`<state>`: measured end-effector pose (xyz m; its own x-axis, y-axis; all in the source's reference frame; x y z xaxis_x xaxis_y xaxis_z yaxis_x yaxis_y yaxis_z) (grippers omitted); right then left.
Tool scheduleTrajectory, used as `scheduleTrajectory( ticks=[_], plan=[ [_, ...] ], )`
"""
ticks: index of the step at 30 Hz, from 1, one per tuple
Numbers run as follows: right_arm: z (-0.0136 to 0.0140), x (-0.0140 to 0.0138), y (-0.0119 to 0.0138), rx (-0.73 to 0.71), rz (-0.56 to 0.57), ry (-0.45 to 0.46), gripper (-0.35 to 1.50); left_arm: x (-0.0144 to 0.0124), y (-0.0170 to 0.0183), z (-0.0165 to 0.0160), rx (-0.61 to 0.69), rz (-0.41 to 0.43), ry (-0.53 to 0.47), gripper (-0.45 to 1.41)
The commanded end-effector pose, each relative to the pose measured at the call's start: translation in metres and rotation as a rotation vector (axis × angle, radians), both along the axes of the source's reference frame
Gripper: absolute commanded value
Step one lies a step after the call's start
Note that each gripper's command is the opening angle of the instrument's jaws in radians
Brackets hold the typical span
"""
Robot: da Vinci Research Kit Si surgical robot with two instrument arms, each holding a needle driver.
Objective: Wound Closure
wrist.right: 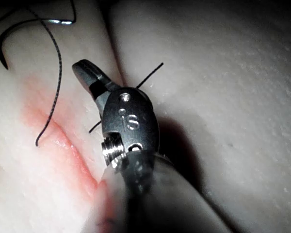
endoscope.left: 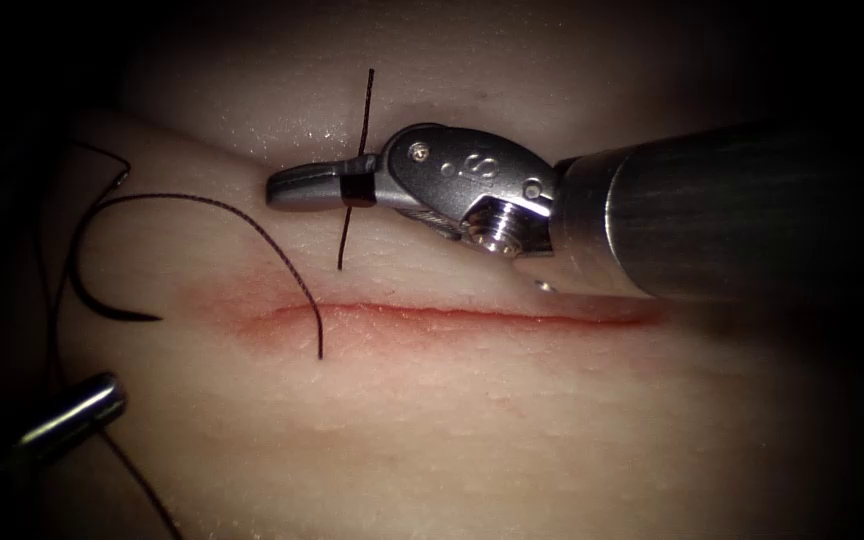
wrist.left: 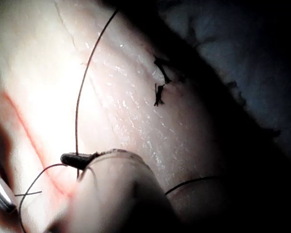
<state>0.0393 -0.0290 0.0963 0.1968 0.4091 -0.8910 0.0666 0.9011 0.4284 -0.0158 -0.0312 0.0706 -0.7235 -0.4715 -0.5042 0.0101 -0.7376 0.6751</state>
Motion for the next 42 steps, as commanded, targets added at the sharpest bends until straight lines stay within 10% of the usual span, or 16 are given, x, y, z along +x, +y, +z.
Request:
scheduleTrajectory(
  ticks=[1,16,42],
  plan=[
    [0.0013,0.0016,0.0003,-0.005,0.003,0.001,-0.35,-0.0005,-0.0006,0.0005,0.003,0.009,0.000,-0.45],
    [0.0055,0.0051,-0.0019,0.071,-0.047,0.085,-0.35,-0.0012,0.0001,-0.0006,-0.017,0.102,-0.008,-0.45],
    [-0.0003,0.0031,-0.0025,0.129,-0.003,0.265,-0.35,-0.0025,0.0028,0.0080,0.025,0.111,-0.027,-0.45]
  ],
)
